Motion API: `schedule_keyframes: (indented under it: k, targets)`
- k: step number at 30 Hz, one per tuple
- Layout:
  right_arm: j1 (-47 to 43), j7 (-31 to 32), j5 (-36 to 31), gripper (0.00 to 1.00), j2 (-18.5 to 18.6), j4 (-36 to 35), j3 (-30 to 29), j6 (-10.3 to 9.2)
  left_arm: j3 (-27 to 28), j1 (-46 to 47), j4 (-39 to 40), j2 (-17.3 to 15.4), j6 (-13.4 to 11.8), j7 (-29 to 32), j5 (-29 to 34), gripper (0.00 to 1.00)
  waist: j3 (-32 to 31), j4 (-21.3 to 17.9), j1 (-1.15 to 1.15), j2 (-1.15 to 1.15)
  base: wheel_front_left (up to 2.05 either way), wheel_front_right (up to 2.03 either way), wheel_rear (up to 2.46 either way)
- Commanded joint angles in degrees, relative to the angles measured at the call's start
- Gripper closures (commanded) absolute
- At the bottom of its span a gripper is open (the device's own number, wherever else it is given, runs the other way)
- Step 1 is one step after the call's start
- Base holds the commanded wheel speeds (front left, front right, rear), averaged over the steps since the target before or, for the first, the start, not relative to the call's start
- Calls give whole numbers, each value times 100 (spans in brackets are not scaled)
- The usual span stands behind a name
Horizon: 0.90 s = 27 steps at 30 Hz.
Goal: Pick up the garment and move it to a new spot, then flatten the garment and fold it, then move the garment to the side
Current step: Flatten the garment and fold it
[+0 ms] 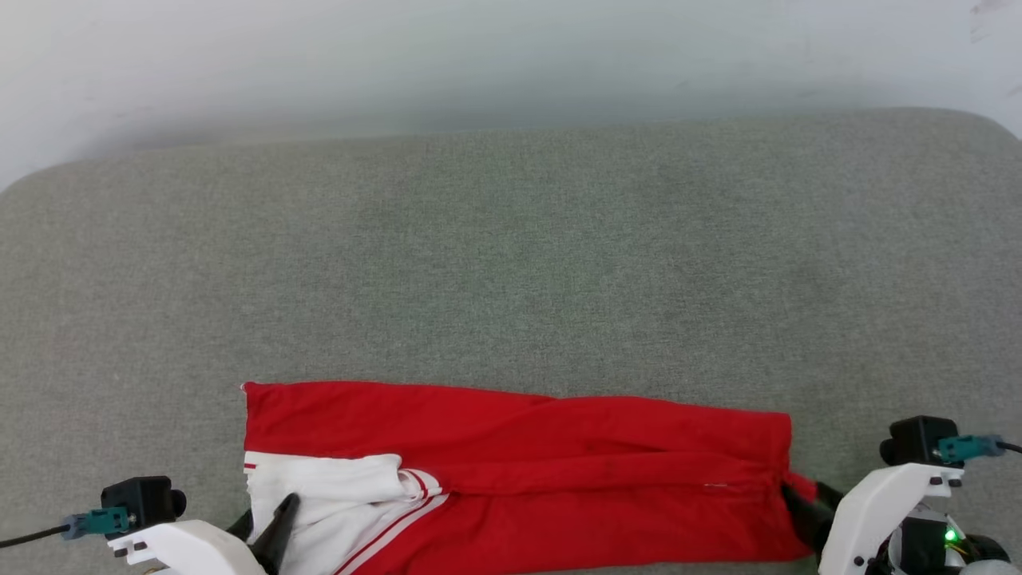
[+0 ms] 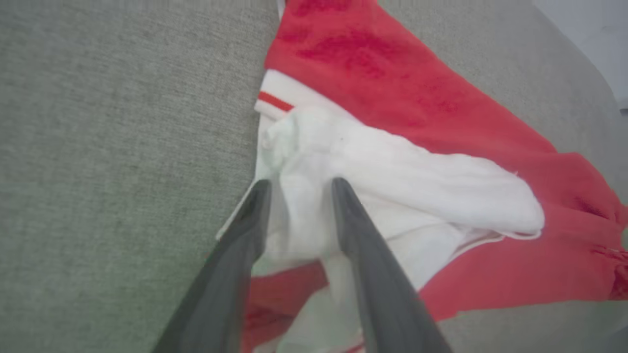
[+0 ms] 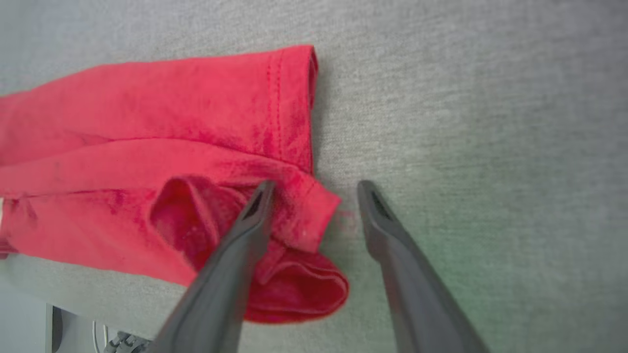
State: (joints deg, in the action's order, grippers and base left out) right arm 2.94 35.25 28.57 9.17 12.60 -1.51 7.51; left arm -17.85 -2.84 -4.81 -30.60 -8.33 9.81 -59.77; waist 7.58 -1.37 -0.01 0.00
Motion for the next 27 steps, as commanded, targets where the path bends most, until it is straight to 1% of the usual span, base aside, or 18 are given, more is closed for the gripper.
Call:
schedule_keyframes:
  k: [1, 5, 7, 10, 13, 17, 19, 22, 27]
  targets:
    - [-108, -216, -64, 0, -39, -110, -35, -3, 12, -35, 17, 47, 6, -134, 67, 0, -54, -16, 1, 0, 0, 0, 0]
    - [-174, -833, -99, 0, -103, -455, -37, -3, 51, 79, 150, 96, -15, -635, 388, 0, -183, -23, 1, 0, 0, 0, 0]
    - [-208, -1070, -120, 0, -88, -654, -71, -3, 93, 120, 259, 113, -66, -951, 600, 0, -253, -26, 1, 0, 0, 0, 0]
    - [-215, -1155, -125, 0, -32, -872, -178, -3, 127, 175, 438, 133, -144, -1405, 922, 0, -333, -22, 1, 0, 0, 0, 0]
    - [-192, -977, -161, 0, 67, -1014, -408, -3, 168, 229, 641, 127, -264, -1816, 1246, 0, -378, -6, 1, 0, 0, 0, 0]
    - [-151, -458, -235, 0, 266, -1139, -688, -3, 170, 295, 917, 135, -444, -2189, 1676, 0, -367, 82, 1, 0, 0, 0, 0]
    - [-149, -156, -247, 0, 356, -1183, -806, -3, 168, 354, 1076, 153, -528, -2300, 1904, 0, -325, 158, 1, 0, 0, 0, 0]
    - [-169, 266, -258, 0, 435, -1245, -827, -3, 124, 424, 1301, 164, -622, -2386, 2222, 0, -201, 299, 1, 0, 0, 0, 0]
    - [-142, 740, -236, 0, 337, -1223, -739, -3, 53, 565, 1657, 239, -651, -2440, 2479, 0, 82, 554, 1, 0, 0, 0, 0]
